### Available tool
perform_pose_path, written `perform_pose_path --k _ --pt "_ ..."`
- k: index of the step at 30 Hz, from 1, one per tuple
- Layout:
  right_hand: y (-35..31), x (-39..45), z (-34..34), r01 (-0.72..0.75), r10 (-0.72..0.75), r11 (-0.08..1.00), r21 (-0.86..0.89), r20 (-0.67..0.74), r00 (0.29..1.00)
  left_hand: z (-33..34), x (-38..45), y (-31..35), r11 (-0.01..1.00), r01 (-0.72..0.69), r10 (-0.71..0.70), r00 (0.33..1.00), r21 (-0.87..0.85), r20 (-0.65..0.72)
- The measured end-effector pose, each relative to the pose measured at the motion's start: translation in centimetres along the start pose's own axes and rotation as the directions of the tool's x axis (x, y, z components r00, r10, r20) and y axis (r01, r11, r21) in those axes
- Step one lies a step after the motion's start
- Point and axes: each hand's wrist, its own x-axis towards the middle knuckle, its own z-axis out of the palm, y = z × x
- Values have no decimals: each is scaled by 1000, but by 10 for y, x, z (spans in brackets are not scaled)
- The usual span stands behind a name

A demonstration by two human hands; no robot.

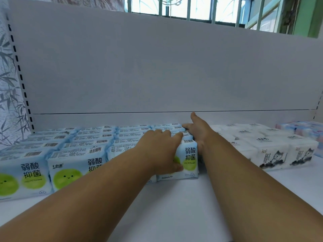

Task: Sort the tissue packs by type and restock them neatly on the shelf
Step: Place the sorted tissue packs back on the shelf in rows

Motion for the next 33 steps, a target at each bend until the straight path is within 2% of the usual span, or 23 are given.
perform_pose_path --k 2,4,6,10,13,18,25,29,33 --pt "3 13 -3 26 -24 999 34 -67 997 0 0 1 1000 6 -6 1000 1 6" --pt "6 19 -3 62 -63 998 -12 -190 980 -1 1 1 1000 11 -11 1000 4 13" --pt "7 22 -4 88 -103 993 -75 -231 968 0 2 1 1000 13 -13 1000 6 10" --pt "11 14 -5 82 -87 993 -81 -51 995 1 2 -1 1000 6 -6 1000 -2 19" --pt "19 11 -9 77 -79 997 24 86 993 1 1 -1 1000 4 -4 1000 -2 13" --pt "25 18 -9 88 -98 991 99 96 991 1 1 1 1000 13 -13 1000 1 23" --pt "23 3 -22 30 -19 999 -40 233 972 3 0 2 1000 12 -12 1000 12 28" --pt "22 10 -8 113 -115 993 28 99 988 -1 5 8 999 38 -40 997 33 67" --pt "27 20 -10 131 -144 987 94 148 978 1 10 13 996 87 -88 991 18 99"
